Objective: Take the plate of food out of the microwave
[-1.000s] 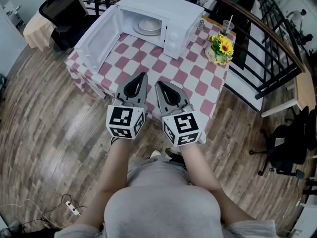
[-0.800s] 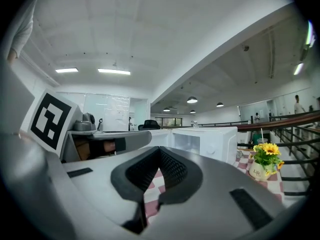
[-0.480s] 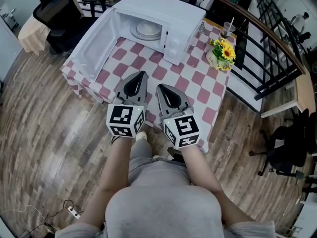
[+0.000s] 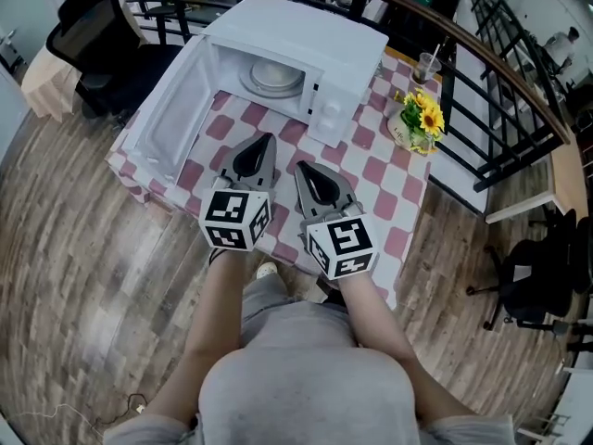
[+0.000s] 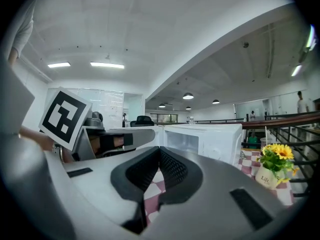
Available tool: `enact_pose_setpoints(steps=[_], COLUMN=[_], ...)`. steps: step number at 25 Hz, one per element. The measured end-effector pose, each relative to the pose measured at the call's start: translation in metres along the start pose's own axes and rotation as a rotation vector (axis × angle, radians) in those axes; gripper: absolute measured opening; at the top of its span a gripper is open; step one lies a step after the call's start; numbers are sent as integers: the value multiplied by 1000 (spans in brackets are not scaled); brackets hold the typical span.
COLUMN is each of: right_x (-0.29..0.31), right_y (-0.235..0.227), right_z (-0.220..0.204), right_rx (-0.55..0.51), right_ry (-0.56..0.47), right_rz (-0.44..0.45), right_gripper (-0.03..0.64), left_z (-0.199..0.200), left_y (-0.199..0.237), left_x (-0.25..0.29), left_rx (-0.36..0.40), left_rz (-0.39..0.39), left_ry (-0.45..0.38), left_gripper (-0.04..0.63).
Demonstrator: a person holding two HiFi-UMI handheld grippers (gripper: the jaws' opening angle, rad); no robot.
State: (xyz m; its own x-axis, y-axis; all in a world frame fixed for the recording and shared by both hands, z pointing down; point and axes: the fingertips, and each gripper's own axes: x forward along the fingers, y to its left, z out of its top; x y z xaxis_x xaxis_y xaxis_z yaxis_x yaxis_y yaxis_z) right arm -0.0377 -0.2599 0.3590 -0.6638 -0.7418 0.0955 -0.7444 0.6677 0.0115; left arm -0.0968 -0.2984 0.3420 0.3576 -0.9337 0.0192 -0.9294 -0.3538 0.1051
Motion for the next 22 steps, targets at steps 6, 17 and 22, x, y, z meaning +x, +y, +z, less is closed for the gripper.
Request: enact_pose_setpoints(steps=[6,17,22], right_x=[27,68,75], right_y=[-14,-29,-31], right_z=[-1,-9,-12], right_rx=[14,48,42], right_ry=[7,14,30], right_rz=[-28,-123,-152], right_gripper=[23,23,23], left_z=[-6,-20,-25], left_y=[19,53,60], left_x=[26,63,73], left_rx=[-8,-33,-61], left_rz=[-24,-113,-138], left_ry=[25,90,104], left_gripper=[3,3,5])
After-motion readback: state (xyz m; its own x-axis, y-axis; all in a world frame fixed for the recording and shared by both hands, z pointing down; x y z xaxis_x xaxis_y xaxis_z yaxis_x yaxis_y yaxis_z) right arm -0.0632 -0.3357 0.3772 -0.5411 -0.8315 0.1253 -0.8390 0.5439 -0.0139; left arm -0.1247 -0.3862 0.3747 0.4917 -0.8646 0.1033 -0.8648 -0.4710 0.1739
